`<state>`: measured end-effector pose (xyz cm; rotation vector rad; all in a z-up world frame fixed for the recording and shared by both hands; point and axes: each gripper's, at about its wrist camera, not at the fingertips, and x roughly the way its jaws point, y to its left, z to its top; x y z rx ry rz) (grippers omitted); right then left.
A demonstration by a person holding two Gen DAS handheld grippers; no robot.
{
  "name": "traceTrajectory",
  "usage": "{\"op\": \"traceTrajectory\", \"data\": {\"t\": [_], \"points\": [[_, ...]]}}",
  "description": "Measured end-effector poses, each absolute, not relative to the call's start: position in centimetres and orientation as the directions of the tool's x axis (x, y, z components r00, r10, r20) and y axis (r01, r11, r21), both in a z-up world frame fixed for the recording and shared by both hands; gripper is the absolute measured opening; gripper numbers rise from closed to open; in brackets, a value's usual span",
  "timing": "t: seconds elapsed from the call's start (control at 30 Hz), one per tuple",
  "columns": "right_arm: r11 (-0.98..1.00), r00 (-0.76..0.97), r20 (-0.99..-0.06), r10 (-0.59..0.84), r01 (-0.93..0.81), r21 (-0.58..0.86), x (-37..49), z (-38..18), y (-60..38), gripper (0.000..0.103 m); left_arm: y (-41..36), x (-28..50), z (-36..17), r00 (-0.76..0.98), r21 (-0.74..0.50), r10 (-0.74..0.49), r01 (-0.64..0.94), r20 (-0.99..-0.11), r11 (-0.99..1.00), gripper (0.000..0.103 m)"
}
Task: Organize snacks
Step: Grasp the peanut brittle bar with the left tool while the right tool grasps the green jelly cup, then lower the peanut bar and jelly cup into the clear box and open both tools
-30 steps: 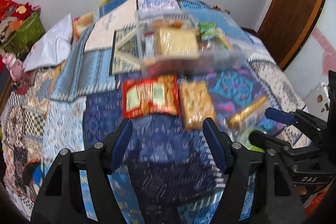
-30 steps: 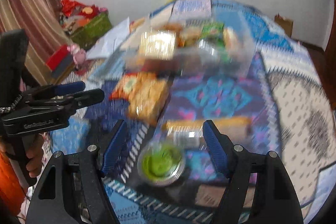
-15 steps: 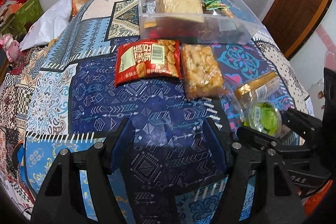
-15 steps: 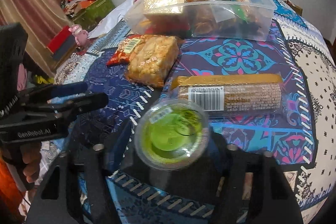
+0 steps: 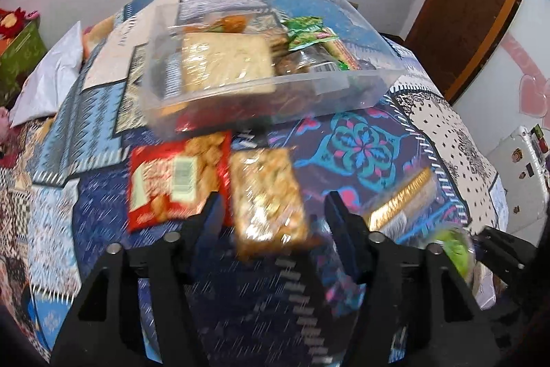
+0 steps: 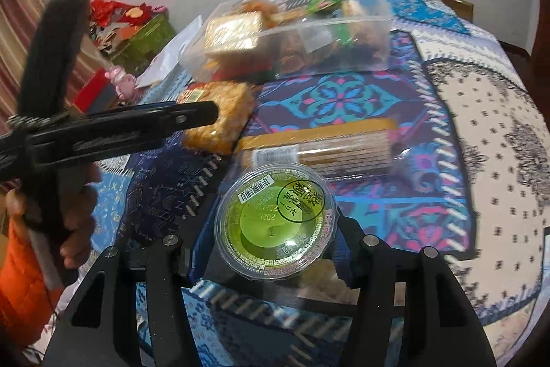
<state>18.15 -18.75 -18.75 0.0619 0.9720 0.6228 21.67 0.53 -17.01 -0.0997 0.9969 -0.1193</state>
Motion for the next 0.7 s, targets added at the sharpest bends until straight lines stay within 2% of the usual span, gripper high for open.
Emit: {"op": "traceTrajectory", "data": {"t": [0.3,0.4,0.47,0.7], "points": [[0.830,0.449,-0.720,0.529,-0.449,0.330,18.5,-16.7,-20.5,0.054,0.2,24.3,-19.2,0.528,-0.053,-0.057,0.023,-0.847,0.998,0.055],[0.831,0.467,-0.707,0.530,-0.450,0.326,18.6,-16.0,-20.8,0.054,1.2,25.1,-20.2,0.500,-0.096,-0.085,0.005,-0.862,0.995,0.054],[0.833,0.478,-0.701,0.530,-0.447,0.325,18.6,-15.6,-20.9,0.054,1.2,25.5,-20.8,0.474,-0.133,-0.120,0.008,-0.872,0.991,0.049],[0.840,0.503,-0.685,0.527,-0.431,0.329,19.4,-14.8,-21.4,0.054,0.3,24.7,-20.2,0.494,-0.143,-0.140,0.031,-0.858,0.989,0.045]]}}
